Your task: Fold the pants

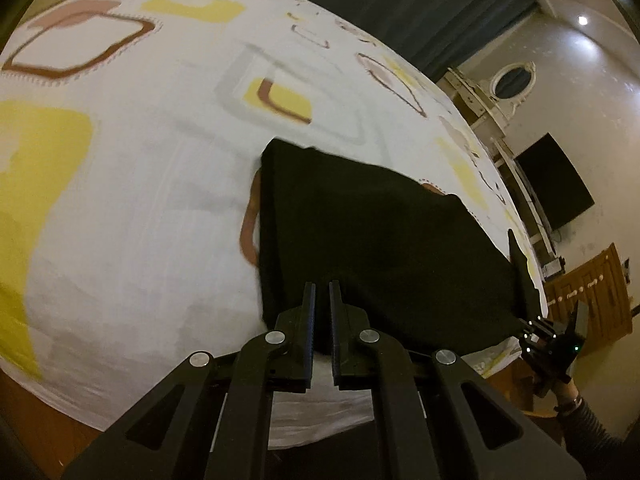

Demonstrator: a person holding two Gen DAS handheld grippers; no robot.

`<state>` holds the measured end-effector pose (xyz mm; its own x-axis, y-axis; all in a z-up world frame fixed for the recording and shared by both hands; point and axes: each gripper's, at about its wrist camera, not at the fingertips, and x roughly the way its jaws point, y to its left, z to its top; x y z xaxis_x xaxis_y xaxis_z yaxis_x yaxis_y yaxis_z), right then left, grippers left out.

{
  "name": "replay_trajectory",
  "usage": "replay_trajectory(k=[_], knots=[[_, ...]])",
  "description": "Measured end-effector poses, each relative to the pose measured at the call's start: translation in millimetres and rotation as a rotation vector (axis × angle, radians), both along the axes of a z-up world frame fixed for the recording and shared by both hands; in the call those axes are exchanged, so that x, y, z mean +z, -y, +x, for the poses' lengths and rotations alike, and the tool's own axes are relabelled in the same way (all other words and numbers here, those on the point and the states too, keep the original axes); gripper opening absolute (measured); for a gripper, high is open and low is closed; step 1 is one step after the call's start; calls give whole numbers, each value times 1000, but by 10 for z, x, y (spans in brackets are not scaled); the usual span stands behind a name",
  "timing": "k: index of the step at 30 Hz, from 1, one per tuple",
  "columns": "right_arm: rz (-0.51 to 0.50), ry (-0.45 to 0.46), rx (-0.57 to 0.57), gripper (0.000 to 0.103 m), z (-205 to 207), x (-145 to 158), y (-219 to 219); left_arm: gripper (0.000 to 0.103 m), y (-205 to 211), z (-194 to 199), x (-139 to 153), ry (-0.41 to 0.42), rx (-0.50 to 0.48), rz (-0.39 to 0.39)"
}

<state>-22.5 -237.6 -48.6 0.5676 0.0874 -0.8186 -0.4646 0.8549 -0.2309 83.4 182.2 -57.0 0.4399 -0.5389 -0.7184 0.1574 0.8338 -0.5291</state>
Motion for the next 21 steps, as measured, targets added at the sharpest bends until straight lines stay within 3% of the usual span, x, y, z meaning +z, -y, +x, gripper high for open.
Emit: replay_trajectory(k=[5,9,11,13,14,18,21], knots=[[17,-13,-23,9,26,-34,1,8,47,-45,-98,-17,-7,45],[78,-31,-48,15,31,-17,54,14,95,-95,-42,16,-5,114],[119,-40,-63,24,25,22,110,21,97,-141,1,30,0,142],[173,-45,-87,45,-15,107,194,27,80,-186,67,46,3,165],[227,-49,-108,48,-43,177,268,32,67,-205,92,53,4,170],[411,-45,-226,49,-29,524,709,51,0,-292,330,118,59,219],[507,5,-423,50,238,838,1317,70,27,-244,498,162,124,247]])
